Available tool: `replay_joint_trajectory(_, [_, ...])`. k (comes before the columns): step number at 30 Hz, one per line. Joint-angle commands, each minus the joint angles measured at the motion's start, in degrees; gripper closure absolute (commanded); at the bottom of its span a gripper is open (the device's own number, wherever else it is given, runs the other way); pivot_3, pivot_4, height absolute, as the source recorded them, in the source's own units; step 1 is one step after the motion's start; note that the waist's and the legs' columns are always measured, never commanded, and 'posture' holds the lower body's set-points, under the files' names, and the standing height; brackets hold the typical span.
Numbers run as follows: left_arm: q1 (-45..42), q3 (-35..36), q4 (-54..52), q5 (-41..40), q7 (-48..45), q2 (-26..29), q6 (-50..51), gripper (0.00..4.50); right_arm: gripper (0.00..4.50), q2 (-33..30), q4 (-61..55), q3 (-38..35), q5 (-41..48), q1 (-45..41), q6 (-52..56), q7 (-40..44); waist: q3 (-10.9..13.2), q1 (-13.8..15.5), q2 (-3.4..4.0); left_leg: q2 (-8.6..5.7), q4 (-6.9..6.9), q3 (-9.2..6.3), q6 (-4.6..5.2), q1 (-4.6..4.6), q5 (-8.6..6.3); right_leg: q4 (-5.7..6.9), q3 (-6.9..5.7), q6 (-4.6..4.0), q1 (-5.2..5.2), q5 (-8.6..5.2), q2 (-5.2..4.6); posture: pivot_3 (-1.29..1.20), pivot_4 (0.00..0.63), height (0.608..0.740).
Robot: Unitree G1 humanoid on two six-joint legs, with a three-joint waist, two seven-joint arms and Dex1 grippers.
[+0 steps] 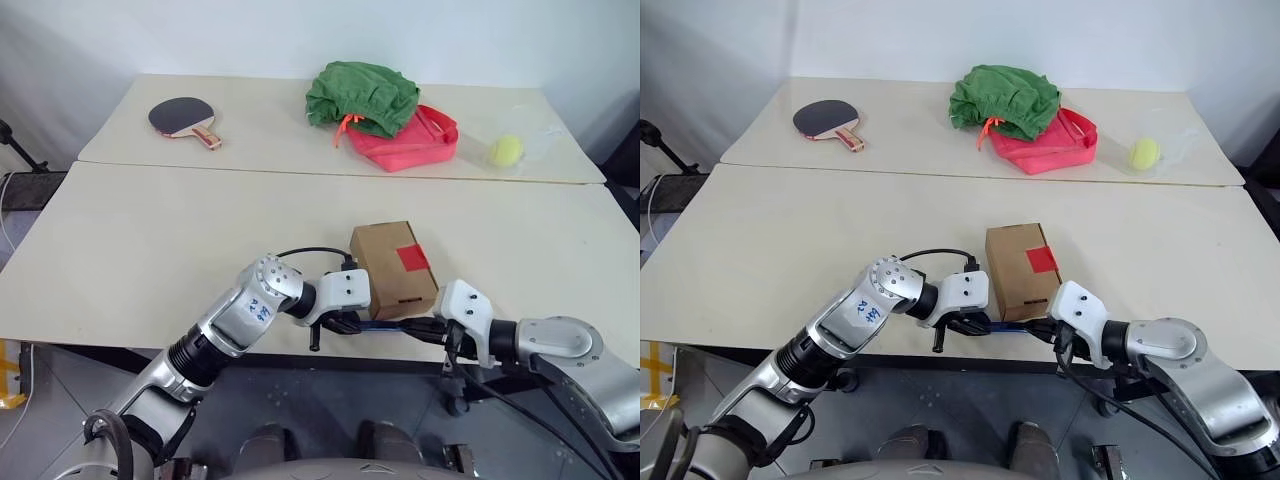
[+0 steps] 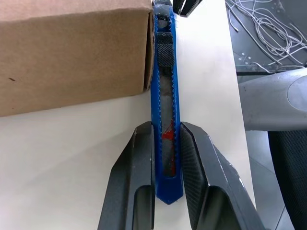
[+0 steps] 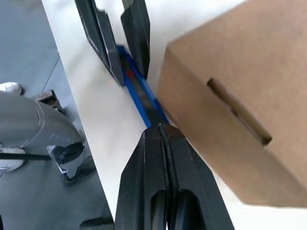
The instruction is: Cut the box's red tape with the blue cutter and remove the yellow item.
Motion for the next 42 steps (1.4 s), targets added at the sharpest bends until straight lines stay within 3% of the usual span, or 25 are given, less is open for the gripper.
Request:
replay_joint_trajectory(1, [-0.35,-1.36,-0.89,-0.75,-0.55,0.52,-0.5,4.07,4.47,-1.04,0.33,-1.16,-0.94,-0.26,-0.85,0.52,0.0,0.01,0.0,0.0,0.02,0.0,0.0,0.0,0.0,0.03,0.0,0.0,0.0,0.0,0.0,0.0,0.15,0.74])
replay_joint_trajectory(10, [0.06,-1.65,-1.85,-1.59,-1.11,1.88,-0.77,4.07,4.47,-2.19,4.47,0.85,-4.12,-1.52,-2.9,3.04,0.0,-0.1,0.0,0.02,0.02,0.01,-0.01,-0.01,-0.01,0.03,0.0,0.0,-0.02,0.0,0.0,0.0,0.15,0.74])
replay_joint_trajectory(27, [-0.23,-2.02,-1.95,-1.79,0.15,1.0,0.05,4.07,4.47,2.52,7.2,5.55,-7.65,-4.15,-7.84,5.26,-0.01,-0.72,-0.01,0.1,0.11,0.03,-0.02,0.11,0.0,0.08,0.05,-0.04,0.02,-0.02,0.01,0.0,0.15,0.74])
replay_joint_trajectory(42, [-0.56,-2.39,-2.27,-2.33,-1.04,2.25,-0.89,4.07,4.47,-1.86,6.49,-1.97,-4.58,-4.67,-9.79,11.08,0.0,-0.99,0.0,0.07,0.1,0.04,-0.01,0.06,-0.01,0.11,0.07,-0.04,-0.01,-0.02,0.01,0.0,0.15,0.74])
